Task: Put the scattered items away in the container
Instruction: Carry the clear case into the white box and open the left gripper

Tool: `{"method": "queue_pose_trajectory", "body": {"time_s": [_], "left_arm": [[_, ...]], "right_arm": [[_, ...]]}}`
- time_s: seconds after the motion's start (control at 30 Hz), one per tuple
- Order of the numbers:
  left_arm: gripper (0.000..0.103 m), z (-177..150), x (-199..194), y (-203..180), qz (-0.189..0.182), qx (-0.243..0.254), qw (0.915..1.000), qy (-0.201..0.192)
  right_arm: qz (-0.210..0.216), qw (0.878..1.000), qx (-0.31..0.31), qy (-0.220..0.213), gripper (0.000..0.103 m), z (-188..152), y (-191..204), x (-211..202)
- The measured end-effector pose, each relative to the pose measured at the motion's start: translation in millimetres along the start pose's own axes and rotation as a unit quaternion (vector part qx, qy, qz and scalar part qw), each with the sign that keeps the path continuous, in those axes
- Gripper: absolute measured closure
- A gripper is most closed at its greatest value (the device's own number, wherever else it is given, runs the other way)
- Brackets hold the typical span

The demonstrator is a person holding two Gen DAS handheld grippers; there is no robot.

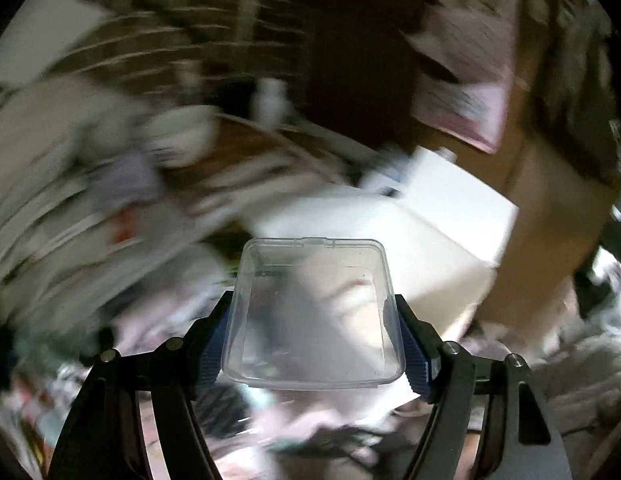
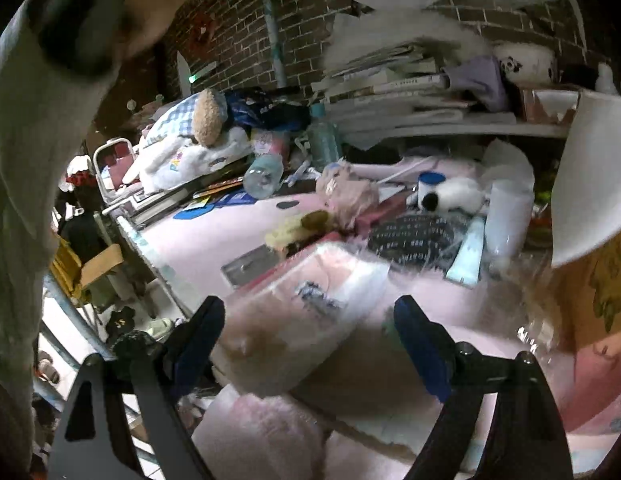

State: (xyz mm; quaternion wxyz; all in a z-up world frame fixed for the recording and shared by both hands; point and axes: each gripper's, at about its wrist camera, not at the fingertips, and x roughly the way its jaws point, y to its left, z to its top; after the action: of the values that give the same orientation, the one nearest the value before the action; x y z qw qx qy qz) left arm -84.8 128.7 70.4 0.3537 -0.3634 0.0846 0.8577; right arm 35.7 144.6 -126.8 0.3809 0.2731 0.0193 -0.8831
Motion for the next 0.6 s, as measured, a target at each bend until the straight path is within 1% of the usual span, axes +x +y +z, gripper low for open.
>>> {"method": "queue_pose_trajectory", "body": {"time_s": [0.1,0.17,0.23,0.27,0.3,0.37,0.47,0.53,0.6], "left_arm": [[0.033,19.8,32.2,-31.4,-0.031,0.018,0.9977,0.057],[0.033,28.2,56.6,-46.4,-0.031,0.028,0.9942,0.099],[0.033,34.3,81.6,-54.0,-0.013,0.035,0.9894,0.14],[0.033,35.3,95.2,-55.0,0.003,0.039,0.9859,0.163],[0.033,33.9,106.3,-56.2,0.015,0.038,0.9829,0.179],[0.033,32.4,125.6,-52.4,0.027,0.03,0.9773,0.208],[0.033,28.0,142.4,-48.6,0.024,0.018,0.9723,0.232],[0.033,27.3,147.2,-52.8,0.033,0.033,0.971,0.234],[0.032,27.7,148.7,-55.8,0.028,0.037,0.9696,0.24]], "right_arm": [[0.01,1.0,0.003,-0.002,0.018,-3.9,-0.4,-3.5],[0.017,1.0,0.008,-0.006,0.018,-5.0,-2.6,-7.2],[0.025,1.0,0.016,-0.007,0.018,-5.4,-5.0,-9.9],[0.028,0.999,0.02,-0.009,0.018,-5.7,-6.7,-11.3],[0.031,0.999,0.024,-0.011,0.018,-5.8,-8.0,-12.6],[0.037,0.999,0.031,-0.014,0.018,-6.1,-10.6,-14.8],[0.044,0.998,0.04,-0.019,0.017,-5.8,-14.0,-17.2],[0.044,0.998,0.041,-0.021,0.017,-4.7,-15.7,-18.1],[0.041,0.998,0.04,-0.023,0.017,-4.1,-17.1,-19.1]]}}
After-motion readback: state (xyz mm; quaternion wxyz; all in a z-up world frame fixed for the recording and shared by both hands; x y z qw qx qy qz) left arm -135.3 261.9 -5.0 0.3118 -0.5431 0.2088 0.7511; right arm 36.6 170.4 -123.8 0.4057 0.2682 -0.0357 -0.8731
